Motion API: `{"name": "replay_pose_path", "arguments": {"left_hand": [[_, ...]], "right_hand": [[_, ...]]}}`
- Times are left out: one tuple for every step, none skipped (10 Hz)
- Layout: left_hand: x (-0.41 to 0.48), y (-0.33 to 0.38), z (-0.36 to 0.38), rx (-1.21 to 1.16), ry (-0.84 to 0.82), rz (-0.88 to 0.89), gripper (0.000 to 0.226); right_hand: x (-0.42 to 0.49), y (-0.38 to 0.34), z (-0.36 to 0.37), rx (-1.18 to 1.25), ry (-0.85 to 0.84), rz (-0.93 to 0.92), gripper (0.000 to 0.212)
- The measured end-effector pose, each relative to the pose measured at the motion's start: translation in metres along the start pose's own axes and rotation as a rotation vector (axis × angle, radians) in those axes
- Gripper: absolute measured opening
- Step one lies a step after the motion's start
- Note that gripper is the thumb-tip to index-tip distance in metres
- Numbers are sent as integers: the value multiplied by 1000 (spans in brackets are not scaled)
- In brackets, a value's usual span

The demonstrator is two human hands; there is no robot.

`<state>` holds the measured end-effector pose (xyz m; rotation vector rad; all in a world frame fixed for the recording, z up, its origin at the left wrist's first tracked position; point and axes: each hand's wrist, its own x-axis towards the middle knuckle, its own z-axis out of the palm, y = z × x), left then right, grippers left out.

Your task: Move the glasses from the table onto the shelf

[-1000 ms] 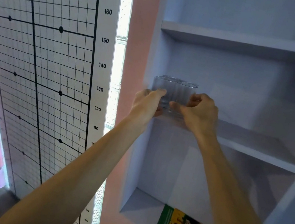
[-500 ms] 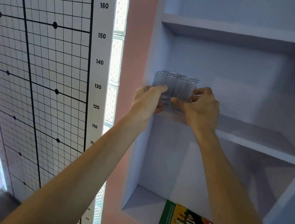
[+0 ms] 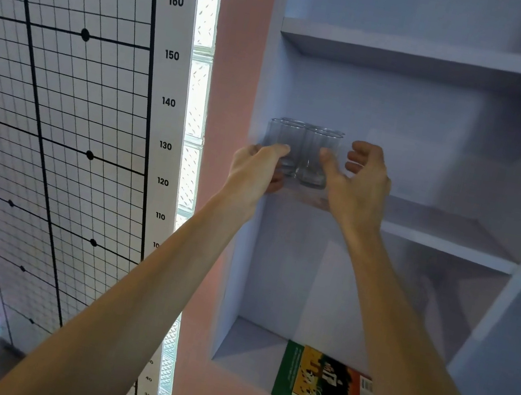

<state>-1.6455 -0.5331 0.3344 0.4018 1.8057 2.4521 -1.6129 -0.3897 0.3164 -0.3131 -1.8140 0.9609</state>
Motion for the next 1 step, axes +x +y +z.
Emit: {"name": "replay_pose_path", "arguments": {"left_hand": [[-1, -1, -2, 4, -4, -1, 13]], "right_hand": [[-10, -2, -5, 118, 83, -44, 40]]}}
